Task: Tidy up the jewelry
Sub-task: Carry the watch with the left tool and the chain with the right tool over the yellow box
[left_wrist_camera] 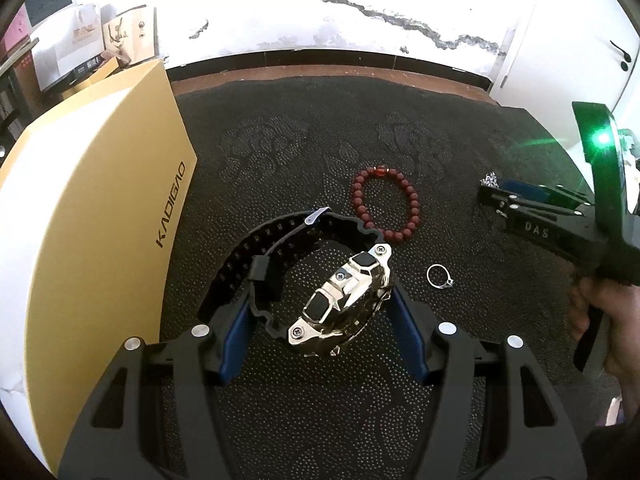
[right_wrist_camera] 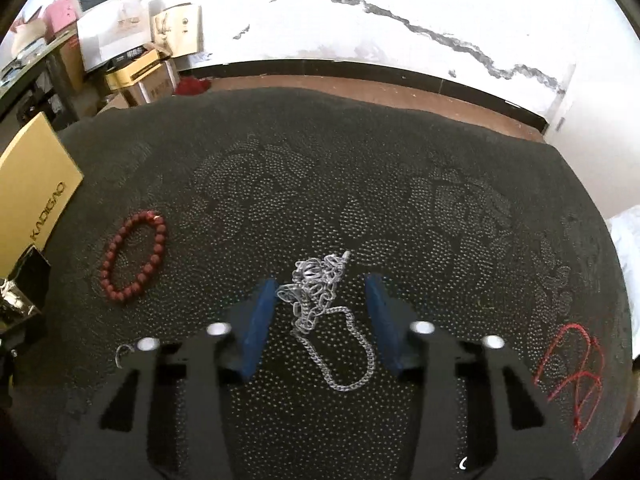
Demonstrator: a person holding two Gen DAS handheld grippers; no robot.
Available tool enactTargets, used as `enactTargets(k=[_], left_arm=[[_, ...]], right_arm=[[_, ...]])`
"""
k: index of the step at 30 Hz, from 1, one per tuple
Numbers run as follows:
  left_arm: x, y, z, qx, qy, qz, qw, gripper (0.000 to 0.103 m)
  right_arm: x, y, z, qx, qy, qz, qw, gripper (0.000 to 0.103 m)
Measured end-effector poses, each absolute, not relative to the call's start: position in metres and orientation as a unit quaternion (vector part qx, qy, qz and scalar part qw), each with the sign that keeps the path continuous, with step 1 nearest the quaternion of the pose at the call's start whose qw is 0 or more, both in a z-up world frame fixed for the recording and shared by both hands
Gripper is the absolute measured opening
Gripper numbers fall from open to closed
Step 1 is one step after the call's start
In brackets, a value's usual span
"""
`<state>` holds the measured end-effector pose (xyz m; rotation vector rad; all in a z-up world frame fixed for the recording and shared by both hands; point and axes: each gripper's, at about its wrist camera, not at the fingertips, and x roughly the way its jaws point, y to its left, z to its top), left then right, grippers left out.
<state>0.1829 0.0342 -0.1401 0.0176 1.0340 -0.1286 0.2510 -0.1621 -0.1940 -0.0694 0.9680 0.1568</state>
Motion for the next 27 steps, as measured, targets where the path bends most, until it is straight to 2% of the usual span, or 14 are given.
enactTargets(k=[9,18,27], left_arm=[[0.185,0.032,-0.137,0.011,0.490,-0.062,0.870,0.062],[0.175,0.036,-0.118,0.004,0.476,-0.064,0.877,0.062],[0.148,0.059,-0.052,-0.015,0.471,-0.063,0.880,0.062]], right_arm=[[0.236,-0.156,-0.178,-0.030,0.458,0.074,0.885,0.011],[0.189,-0.141,-0.097,-0.015,0.415,0.095,0.905,0.011],[0.130,-0.115,-0.016,-0.002,0.399,0.107,0.911,0.011]])
